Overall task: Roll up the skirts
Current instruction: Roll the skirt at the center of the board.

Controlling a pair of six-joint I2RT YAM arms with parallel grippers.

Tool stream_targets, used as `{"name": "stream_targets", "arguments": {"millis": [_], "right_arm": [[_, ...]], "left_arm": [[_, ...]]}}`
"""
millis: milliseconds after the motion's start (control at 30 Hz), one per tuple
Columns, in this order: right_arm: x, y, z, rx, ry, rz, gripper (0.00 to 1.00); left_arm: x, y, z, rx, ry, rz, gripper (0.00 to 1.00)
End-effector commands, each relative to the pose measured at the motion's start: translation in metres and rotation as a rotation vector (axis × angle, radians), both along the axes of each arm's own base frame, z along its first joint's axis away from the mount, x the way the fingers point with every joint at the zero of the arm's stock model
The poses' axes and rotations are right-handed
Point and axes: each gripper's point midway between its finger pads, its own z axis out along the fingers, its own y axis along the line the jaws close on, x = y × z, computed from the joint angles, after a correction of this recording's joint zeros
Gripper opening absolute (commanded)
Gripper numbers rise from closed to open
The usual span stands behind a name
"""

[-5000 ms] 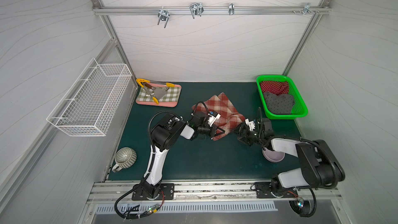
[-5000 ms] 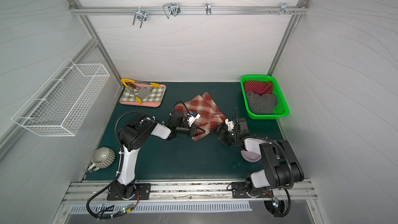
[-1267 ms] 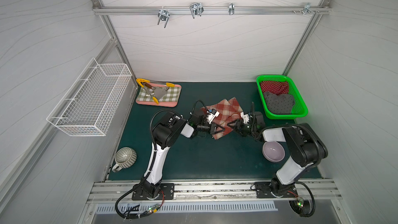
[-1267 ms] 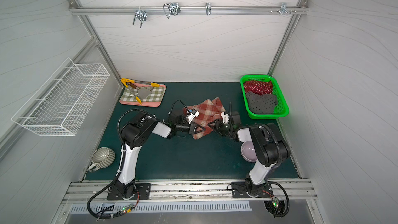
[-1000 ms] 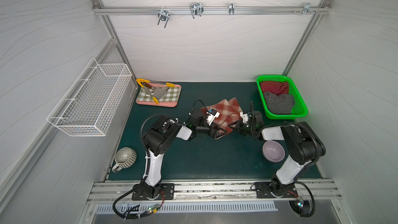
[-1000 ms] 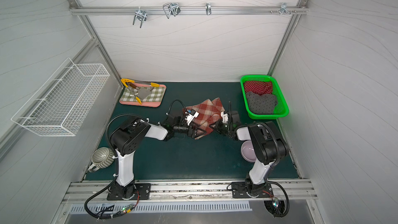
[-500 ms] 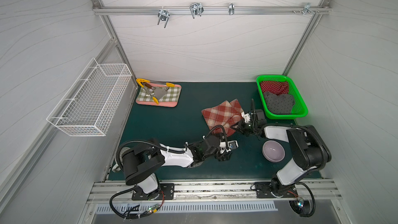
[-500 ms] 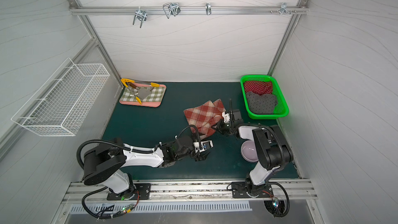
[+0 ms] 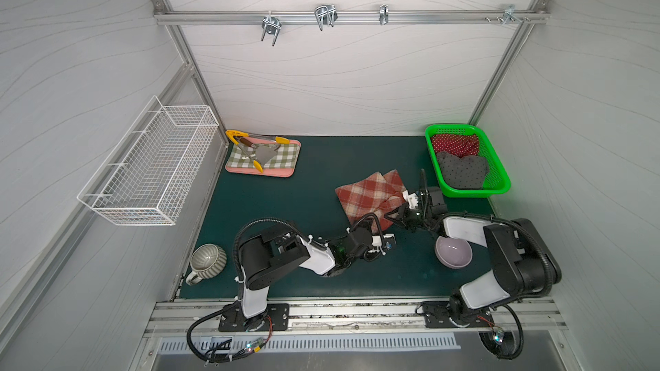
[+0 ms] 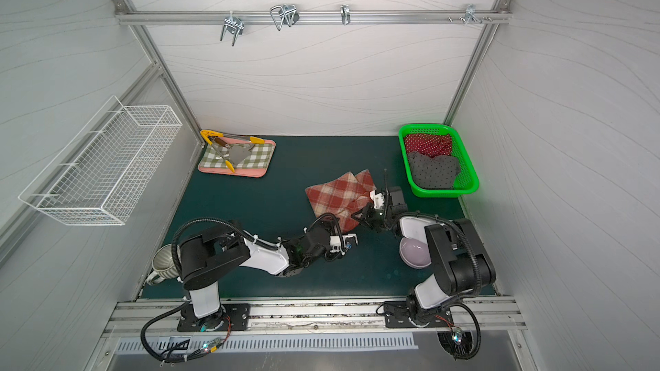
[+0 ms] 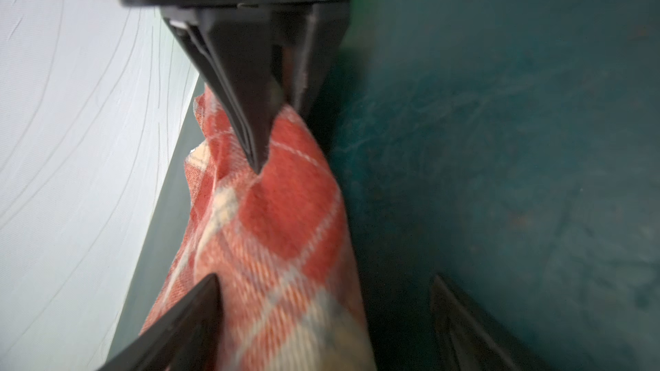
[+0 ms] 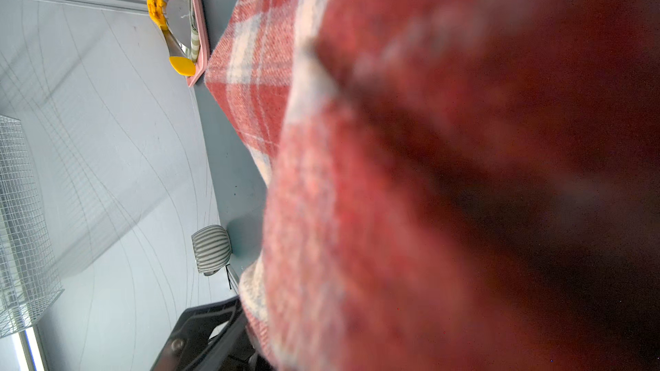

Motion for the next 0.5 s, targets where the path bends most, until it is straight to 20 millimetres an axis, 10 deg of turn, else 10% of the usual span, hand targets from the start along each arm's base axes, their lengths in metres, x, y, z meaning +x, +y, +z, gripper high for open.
{"name": "stream_targets", "arguments": {"millis": [0, 167, 467], "right_arm": [[-0.015, 0.007, 0.002, 0.056, 0.024, 0.045, 0.09], [-0.02, 0.002, -0.004, 0.07, 0.047, 0.034, 0.1], [-0.017, -0.03, 0.045, -0.03, -0.185, -0.08, 0.68]], "left_arm": [[0.012, -0.012, 0.014, -0.058, -0.056, 0.019, 0.55], [0.008, -0.014, -0.003, 0.018, -0.014, -0.017, 0.04], [0.006, -0.007, 0.009, -0.278, 0.515, -0.013, 0.0]]}}
